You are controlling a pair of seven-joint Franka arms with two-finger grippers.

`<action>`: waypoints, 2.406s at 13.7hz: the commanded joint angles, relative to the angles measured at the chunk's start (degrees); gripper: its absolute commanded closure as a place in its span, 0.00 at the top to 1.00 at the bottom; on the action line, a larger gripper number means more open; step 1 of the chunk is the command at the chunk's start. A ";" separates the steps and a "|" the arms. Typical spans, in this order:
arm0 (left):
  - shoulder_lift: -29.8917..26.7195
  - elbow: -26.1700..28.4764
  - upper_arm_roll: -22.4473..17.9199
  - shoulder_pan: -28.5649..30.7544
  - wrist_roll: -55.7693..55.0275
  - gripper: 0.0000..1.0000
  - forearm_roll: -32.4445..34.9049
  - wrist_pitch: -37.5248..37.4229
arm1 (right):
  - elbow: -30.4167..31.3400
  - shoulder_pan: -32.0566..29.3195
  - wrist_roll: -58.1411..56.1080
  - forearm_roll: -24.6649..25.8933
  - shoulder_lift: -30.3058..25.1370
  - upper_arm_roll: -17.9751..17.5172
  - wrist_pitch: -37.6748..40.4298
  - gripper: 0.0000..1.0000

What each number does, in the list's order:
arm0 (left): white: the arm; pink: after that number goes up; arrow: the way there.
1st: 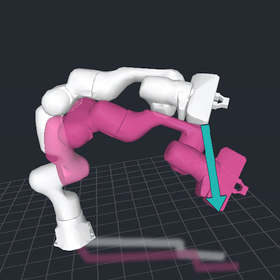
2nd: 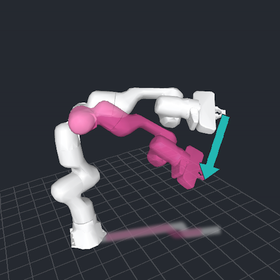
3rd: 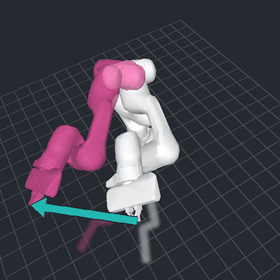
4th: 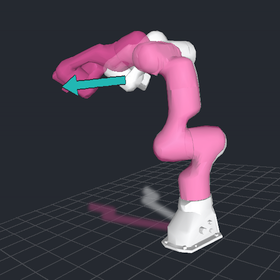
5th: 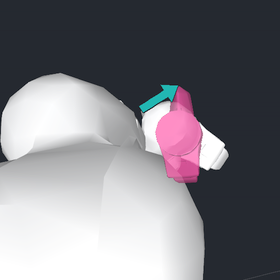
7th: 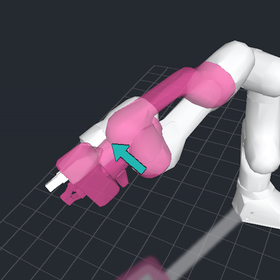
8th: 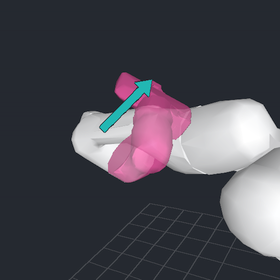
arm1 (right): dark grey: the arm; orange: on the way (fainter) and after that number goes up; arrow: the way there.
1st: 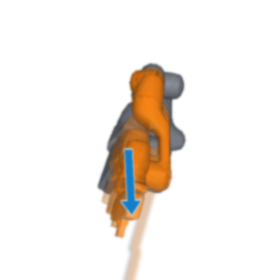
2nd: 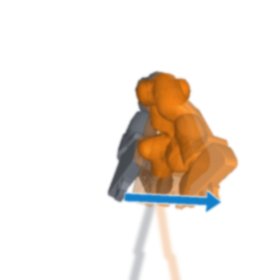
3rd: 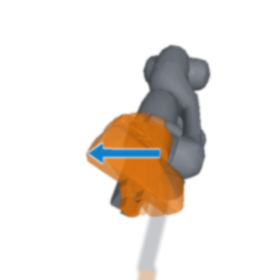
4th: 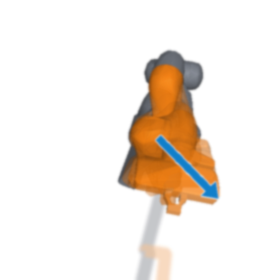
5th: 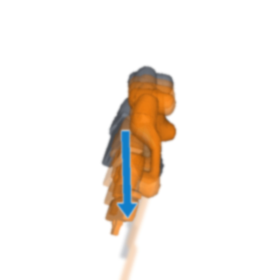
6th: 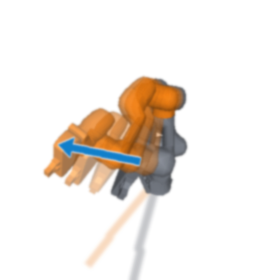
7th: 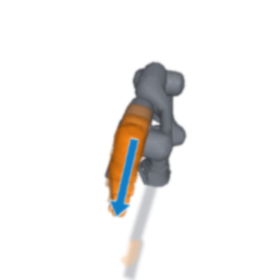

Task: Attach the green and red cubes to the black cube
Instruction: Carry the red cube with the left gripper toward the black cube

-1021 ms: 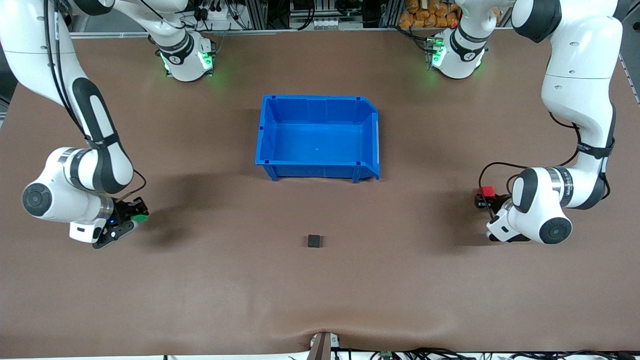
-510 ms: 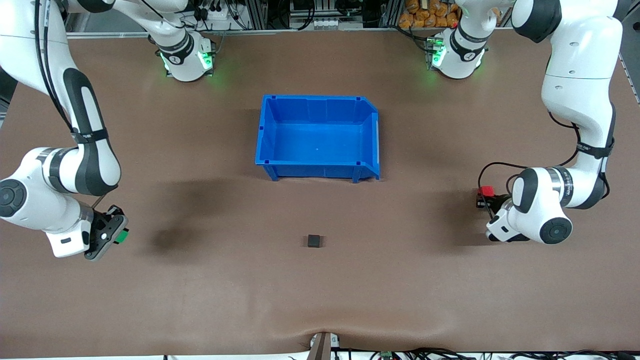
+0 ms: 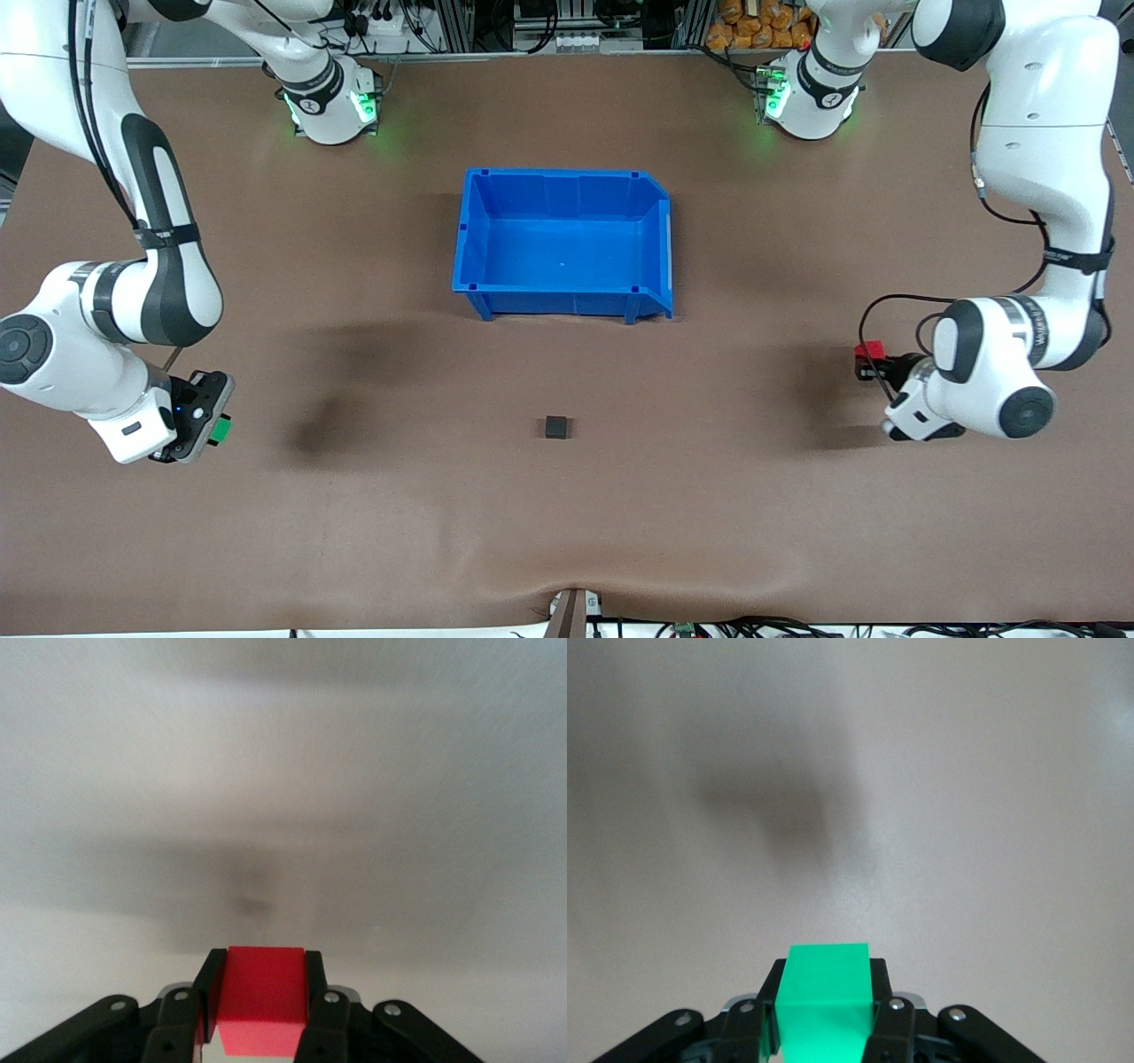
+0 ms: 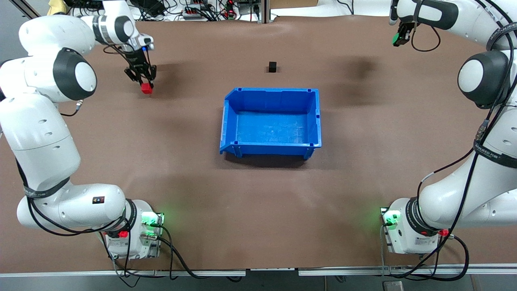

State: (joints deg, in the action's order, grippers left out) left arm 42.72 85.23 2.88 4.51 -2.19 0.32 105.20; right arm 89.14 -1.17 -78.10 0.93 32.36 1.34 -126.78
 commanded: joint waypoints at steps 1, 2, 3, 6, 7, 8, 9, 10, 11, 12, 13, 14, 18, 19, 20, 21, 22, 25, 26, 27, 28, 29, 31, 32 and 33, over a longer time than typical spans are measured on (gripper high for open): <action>-0.44 -2.95 0.29 -1.68 -2.02 0.00 -3.03 -1.84 | -1.42 1.17 -0.74 0.92 -0.11 -0.02 0.83 0.07; -0.53 -3.92 0.20 -2.74 -4.73 0.00 -4.09 -1.93 | -2.30 1.96 -0.74 1.09 -0.11 -0.02 1.00 0.08; -0.62 -4.45 0.20 -2.84 -7.80 0.00 -5.84 -2.02 | -3.00 2.83 -1.26 1.27 -0.19 -0.02 1.01 0.08; 1.39 -7.16 0.29 -3.45 -13.52 0.00 -13.73 -1.14 | -5.73 6.17 -2.32 4.50 -0.28 0.24 3.37 0.08; 2.88 -9.09 0.29 -4.68 -18.94 0.00 -16.72 -1.05 | -6.78 6.70 -2.06 7.13 -0.28 0.16 4.16 0.07; 3.51 -10.24 0.29 -5.47 -24.47 0.00 -17.62 -0.44 | -7.14 7.32 -1.80 9.07 -0.28 0.16 4.69 0.07; 4.04 -10.86 0.29 -7.57 -28.97 0.00 -18.07 1.13 | -7.23 8.11 -1.80 9.96 -0.28 0.24 5.22 0.07; 4.30 -10.96 0.29 -8.72 -33.10 0.00 -18.77 2.97 | -7.23 8.72 -1.71 10.40 -0.28 0.33 5.66 0.07; 4.91 -11.13 0.46 -9.78 -36.71 0.00 -20.17 4.91 | -7.23 8.90 -1.71 10.84 -0.28 0.33 6.27 0.06; 5.88 -12.35 0.29 -10.57 -38.92 0.00 -22.35 5.97 | -7.23 8.99 -1.62 10.85 -0.28 0.33 6.71 0.06; 7.28 -14.28 0.38 -11.10 -40.86 0.00 -23.42 6.07 | -7.23 8.99 -1.36 10.76 -0.28 0.25 7.15 0.05; 8.25 -15.86 0.29 -12.24 -45.31 0.00 -23.69 6.42 | -7.23 8.99 -0.22 10.76 -0.28 0.25 7.85 0.05; 9.83 -16.14 0.46 -16.02 -67.87 0.00 -25.61 15.53 | -7.32 10.57 7.42 11.11 -0.46 0.42 12.16 0.05; 10.80 -16.23 0.46 -17.77 -74.73 0.00 -27.20 18.95 | -7.23 10.58 8.65 11.20 -0.72 0.33 12.43 0.05; 11.68 -16.41 0.12 -19.96 -77.67 0.00 -27.21 21.68 | -7.23 10.66 9.19 11.20 -0.81 0.33 12.87 0.05; 12.38 -16.41 0.03 -21.55 -78.31 0.00 -27.47 23.54 | -7.23 10.75 9.63 11.20 -0.90 0.25 13.22 0.05; 13.61 -16.76 0.63 -22.00 -80.41 0.00 -27.82 25.30 | -7.14 11.10 10.76 11.11 -0.90 0.16 13.22 0.05; 17.04 -20.01 1.52 -25.50 -88.68 0.00 -30.99 30.12 | -7.14 12.51 13.49 10.85 -0.90 0.07 13.31 0.05; 17.57 -20.10 1.61 -26.56 -88.95 0.00 -31.25 31.89 | -7.23 13.12 14.37 10.67 -0.99 0.07 13.40 0.05; 18.18 -20.27 1.96 -26.75 -88.95 0.00 -31.34 32.43 | -7.32 13.73 14.90 10.67 -0.99 0.07 13.40 0.05; 18.71 -21.41 2.57 -26.92 -88.95 0.00 -31.34 32.43 | -7.32 14.87 15.25 10.67 -0.64 0.07 12.88 0.06; 18.72 -22.46 2.92 -27.36 -88.95 0.00 -31.34 32.43 | -7.40 16.01 16.73 10.67 -0.29 0.07 12.61 0.06; 18.89 -22.82 3.10 -27.71 -88.87 0.00 -31.34 32.43 | -10.37 20.31 21.39 11.37 1.02 0.24 12.69 0.06; 19.94 -23.69 3.45 -28.50 -88.87 0.00 -31.34 32.43 | -11.61 21.12 21.49 11.20 2.51 0.25 12.61 0.06; 20.38 -24.31 3.45 -29.12 -88.87 0.00 -31.34 32.43 | -12.93 21.30 21.32 11.03 4.01 0.25 12.52 0.06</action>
State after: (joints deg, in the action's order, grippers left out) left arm 60.51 64.47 6.18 -23.34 -90.31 -30.23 137.58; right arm 80.47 18.89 -58.14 10.66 32.82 1.16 -114.92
